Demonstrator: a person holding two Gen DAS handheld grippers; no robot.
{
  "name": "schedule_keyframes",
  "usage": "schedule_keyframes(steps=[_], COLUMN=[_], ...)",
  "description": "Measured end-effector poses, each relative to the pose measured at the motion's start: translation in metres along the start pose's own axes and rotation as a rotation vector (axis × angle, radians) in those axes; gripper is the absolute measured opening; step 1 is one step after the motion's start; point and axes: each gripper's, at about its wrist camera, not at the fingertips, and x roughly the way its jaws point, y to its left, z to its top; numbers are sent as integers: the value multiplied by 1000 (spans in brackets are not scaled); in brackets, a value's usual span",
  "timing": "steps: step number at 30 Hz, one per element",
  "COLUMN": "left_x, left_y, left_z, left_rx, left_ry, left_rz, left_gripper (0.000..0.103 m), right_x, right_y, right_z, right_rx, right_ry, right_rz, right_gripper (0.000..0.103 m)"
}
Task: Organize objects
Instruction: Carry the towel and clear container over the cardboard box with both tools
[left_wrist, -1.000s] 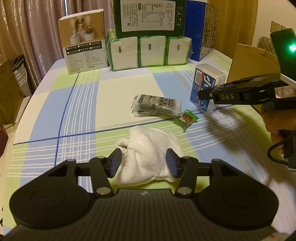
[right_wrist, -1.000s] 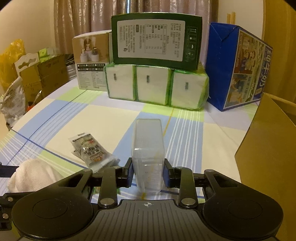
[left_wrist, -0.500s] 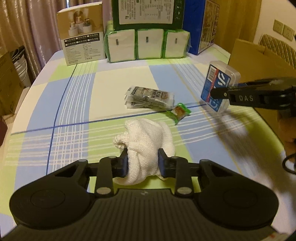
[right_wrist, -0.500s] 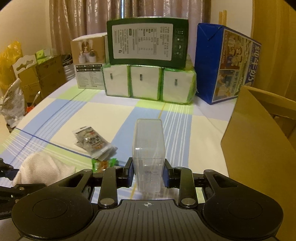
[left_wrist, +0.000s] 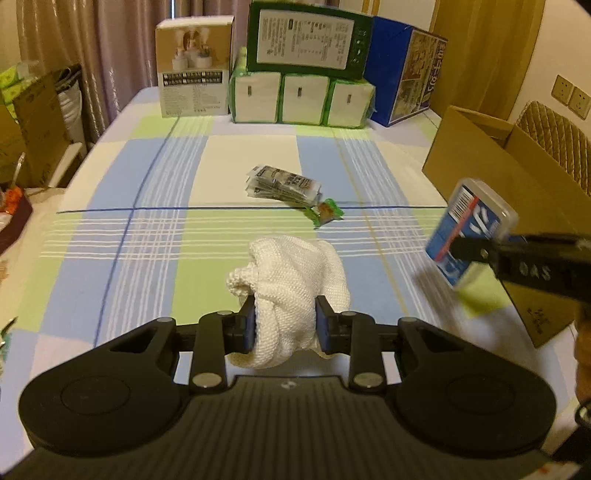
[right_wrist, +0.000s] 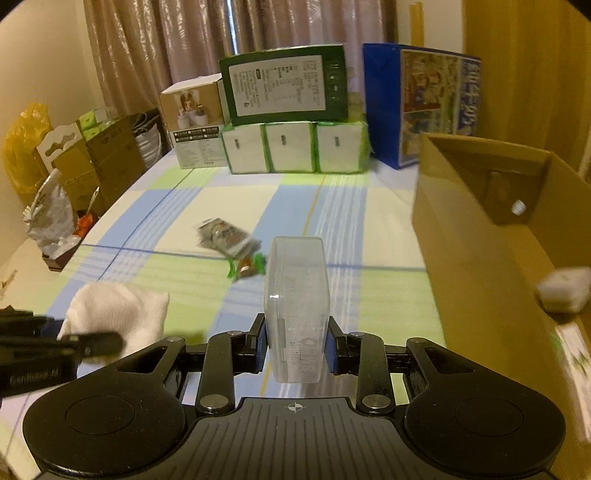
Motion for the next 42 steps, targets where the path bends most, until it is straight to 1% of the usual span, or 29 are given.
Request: schedule_keyframes(steps=[3,10,16,21,25,27,30,42], left_x=[-24,-75,-105,-126,-138,-143,-148,-150], left_y=[-9,-43,-69,-90,-106,-114,-131,-203], left_z=[-1,-13,-29,-37,-41,-43,-46,-51], left_rx=[-26,-23,-12,-4,15,5,30,126], left_ry=[-12,-48,-56,-79,-81,-80,-80,-60], left_rz=[1,-8,-30,-54,-71,-93,-115,-208], left_gripper=[26,27,27,27,27,27,27,27], right_x=[-31,-97,-145,-173,-196,-206,-217,-250], right_y=[0,4,4,-1,-12,-20,-32,-83], right_z=[-10,-33,-46,-56,-63,-67,-72,-90], right_rx=[26,19,6,12,31,46,65,130], right_ry=[9,12,1,-14,-33,-41,-48,-57], right_rz=[3,-10,-24,-31,-54,-67,-90,-189], right_gripper=[28,28,28,28,28,28,28,28])
